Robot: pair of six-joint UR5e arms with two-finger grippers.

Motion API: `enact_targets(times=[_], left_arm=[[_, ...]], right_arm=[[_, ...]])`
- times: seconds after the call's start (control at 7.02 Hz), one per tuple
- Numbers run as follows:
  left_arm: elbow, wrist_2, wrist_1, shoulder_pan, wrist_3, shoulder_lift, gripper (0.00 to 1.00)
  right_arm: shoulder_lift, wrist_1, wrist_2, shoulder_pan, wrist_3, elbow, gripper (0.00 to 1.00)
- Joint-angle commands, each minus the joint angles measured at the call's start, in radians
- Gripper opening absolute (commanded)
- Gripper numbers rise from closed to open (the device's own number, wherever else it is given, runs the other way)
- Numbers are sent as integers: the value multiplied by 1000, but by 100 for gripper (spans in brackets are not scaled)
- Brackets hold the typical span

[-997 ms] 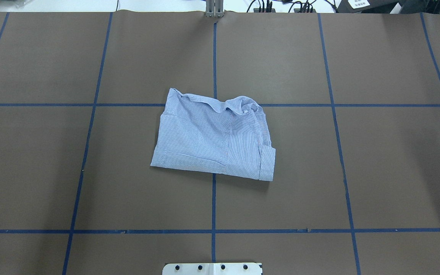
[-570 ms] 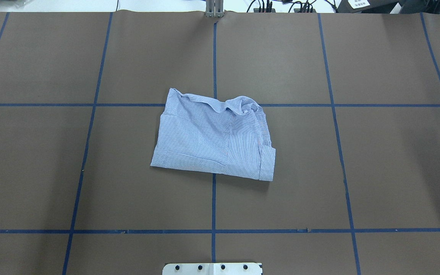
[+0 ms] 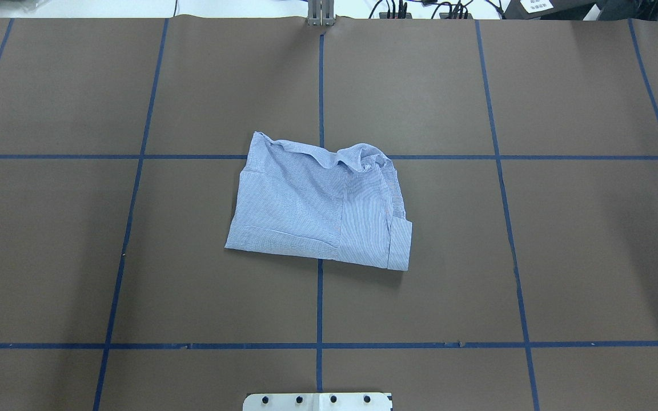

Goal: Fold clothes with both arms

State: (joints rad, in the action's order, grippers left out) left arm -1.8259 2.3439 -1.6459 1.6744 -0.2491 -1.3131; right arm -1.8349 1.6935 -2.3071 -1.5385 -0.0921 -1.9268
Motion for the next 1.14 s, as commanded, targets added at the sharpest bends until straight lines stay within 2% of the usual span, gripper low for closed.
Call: enact_targets(times=[0.0,1.0], left_arm=[[-4,0,0,-1,1,0,100],[-16,0,-2,1,1,-2,100]], right_arm=[[-1,0,0,-3,0,2,100],[-1,0,0,-6,0,8,100]])
